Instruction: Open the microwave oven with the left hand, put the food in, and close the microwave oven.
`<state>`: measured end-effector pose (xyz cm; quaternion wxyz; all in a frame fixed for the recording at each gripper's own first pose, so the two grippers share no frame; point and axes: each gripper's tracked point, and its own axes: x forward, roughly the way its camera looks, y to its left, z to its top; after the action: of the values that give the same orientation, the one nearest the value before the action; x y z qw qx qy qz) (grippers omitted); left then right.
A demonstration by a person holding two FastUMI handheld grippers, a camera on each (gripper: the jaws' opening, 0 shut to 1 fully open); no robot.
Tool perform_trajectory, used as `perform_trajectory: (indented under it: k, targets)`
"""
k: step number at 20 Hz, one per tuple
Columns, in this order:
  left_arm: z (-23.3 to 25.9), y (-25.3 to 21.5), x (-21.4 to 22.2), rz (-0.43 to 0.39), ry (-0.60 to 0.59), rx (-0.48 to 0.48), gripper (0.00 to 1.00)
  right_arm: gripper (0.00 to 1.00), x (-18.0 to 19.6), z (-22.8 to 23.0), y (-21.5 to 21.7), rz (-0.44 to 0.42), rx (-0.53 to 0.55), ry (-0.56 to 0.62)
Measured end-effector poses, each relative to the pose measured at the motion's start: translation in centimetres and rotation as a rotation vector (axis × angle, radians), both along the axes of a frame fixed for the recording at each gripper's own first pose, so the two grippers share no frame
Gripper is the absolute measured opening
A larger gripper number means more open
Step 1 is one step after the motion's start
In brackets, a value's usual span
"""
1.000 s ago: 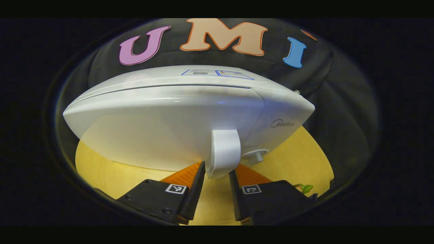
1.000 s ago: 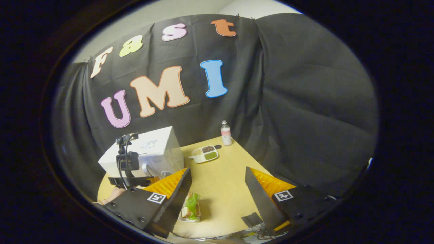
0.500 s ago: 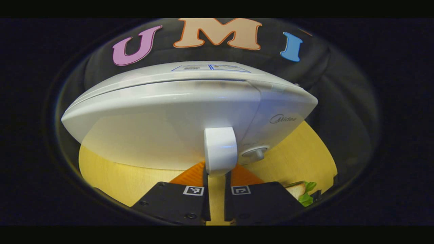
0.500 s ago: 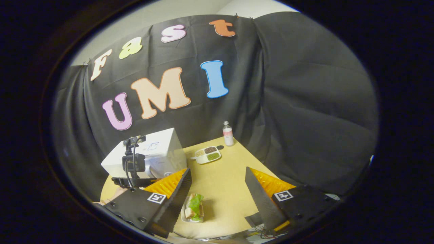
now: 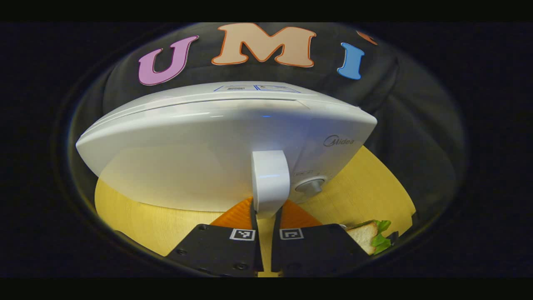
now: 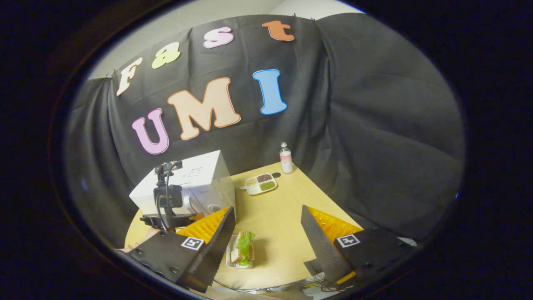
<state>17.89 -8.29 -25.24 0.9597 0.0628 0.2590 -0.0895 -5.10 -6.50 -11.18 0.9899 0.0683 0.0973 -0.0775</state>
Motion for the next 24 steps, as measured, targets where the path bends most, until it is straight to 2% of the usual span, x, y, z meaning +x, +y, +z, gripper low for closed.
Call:
perform_trajectory:
  k: [3, 4, 9, 10, 12, 13, 14, 15, 16, 19, 20, 21, 22, 23, 24]
  targets:
    - [0.1, 0.0, 0.0, 0.011, -0.010, 0.008, 0.07, 0.99, 0.1, -0.2, 0.0, 0.009, -0.006, 0.009]
    - [0.1, 0.0, 0.0, 0.008, -0.011, 0.009, 0.07, 0.92, 0.2, -0.4, -0.1, 0.013, -0.007, 0.016]
    - [-0.1, 0.1, -0.4, 0.026, 0.003, 0.006, 0.05, 0.92, 1.1, -0.6, -0.1, 0.034, -0.011, 0.034]
    - [-0.5, 0.3, -2.0, 0.038, 0.026, -0.003, 0.04, 0.92, 1.2, -0.7, -0.1, 0.039, -0.013, 0.039]
    - [-0.4, 1.0, -4.3, -0.004, -0.025, -0.010, 0.04, 0.92, 1.8, -1.1, 0.0, 0.048, -0.016, 0.052]
    - [-0.8, 1.5, -5.5, -0.004, -0.015, -0.016, 0.03, 0.92, 2.1, -1.3, 0.0, 0.055, -0.015, 0.063]
    - [-1.0, 1.8, -6.6, 0.009, 0.002, -0.024, 0.03, 0.92, 2.3, -1.4, 0.2, 0.067, -0.012, 0.071]
    - [-1.2, 2.0, -7.1, 0.020, 0.006, -0.022, 0.04, 0.99, 2.6, -1.5, 0.6, 0.084, -0.010, 0.076]
    - [-1.2, 2.2, -7.7, 0.022, 0.005, -0.006, 0.05, 0.93, 2.9, -1.5, 0.9, 0.100, -0.009, 0.082]
    - [-1.3, 3.0, -8.8, 0.052, -0.002, 0.018, 0.07, 0.93, 3.4, -1.6, 1.7, 0.150, -0.012, 0.095]
    - [-1.4, 3.2, -9.2, 0.065, 0.001, 0.025, 0.12, 0.99, 3.6, -1.7, 1.9, 0.166, -0.013, 0.101]
    - [-1.5, 3.6, -9.7, 0.082, 0.004, 0.033, 0.13, 0.93, 3.6, -1.8, 2.0, 0.182, -0.015, 0.107]
    - [-1.5, 3.8, -10.2, 0.099, 0.002, 0.039, 0.10, 0.93, 3.7, -1.9, 2.1, 0.198, -0.017, 0.114]
    - [-1.6, 4.1, -10.6, 0.117, 0.001, 0.043, 0.14, 0.93, 3.8, -2.0, 2.2, 0.214, -0.020, 0.119]
    - [-1.7, 4.4, -11.1, 0.137, 0.002, 0.041, 0.14, 0.93, 3.8, -2.3, 2.2, 0.232, -0.024, 0.126]
